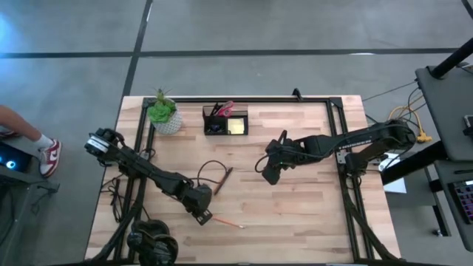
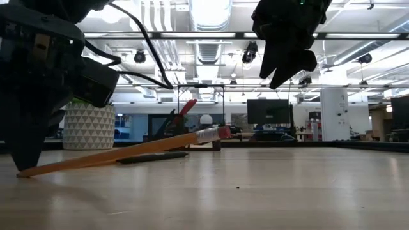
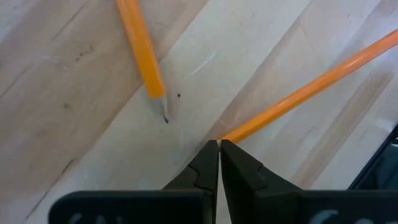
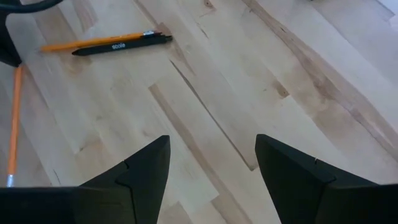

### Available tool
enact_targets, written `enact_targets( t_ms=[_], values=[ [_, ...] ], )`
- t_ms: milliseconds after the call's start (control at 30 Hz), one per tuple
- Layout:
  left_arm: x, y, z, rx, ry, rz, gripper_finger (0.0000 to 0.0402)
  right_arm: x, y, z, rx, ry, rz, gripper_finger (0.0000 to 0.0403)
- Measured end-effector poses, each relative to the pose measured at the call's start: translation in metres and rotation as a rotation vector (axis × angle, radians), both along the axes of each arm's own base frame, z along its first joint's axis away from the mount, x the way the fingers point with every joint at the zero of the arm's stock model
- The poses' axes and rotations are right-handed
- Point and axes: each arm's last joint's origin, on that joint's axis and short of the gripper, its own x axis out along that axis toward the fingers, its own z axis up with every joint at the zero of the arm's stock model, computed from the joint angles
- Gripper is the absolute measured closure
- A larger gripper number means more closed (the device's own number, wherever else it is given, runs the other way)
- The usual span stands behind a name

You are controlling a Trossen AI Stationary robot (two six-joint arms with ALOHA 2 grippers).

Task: Pick and place office supplies into organizer
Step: Put the top pencil into the top left section of the black desk organizer, then put the bottom pencil into the top left section of the black desk organizer

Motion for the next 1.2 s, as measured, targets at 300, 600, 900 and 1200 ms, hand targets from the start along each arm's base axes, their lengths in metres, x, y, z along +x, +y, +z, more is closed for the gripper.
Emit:
enact_targets(
  t_ms=[300,600,900,1200],
  values=[
    [-0.001,-0.002,-0.001,0.006,0.002,-0.006,0.0402,-0.003,0.013,-0.001,0.014,0.042,0.232,0.0172],
    [-0.002,-0.001,-0.002,0.024,0.001,0.002,0.0402,-0.004,0.058,-0.011,0.002,0.047,0.378,0.0172],
    [-0.001,0.000,-0.002,0.070,-0.027,0.027,0.0401,0.016,0.098,-0.038,-0.047,-0.045,0.389,0.0172],
    [-0.001,-0.003,-0.002,0.102,-0.060,-0.007,0.0401,0.055,0.137,-0.045,-0.157,-0.042,0.549,0.0172]
  ],
)
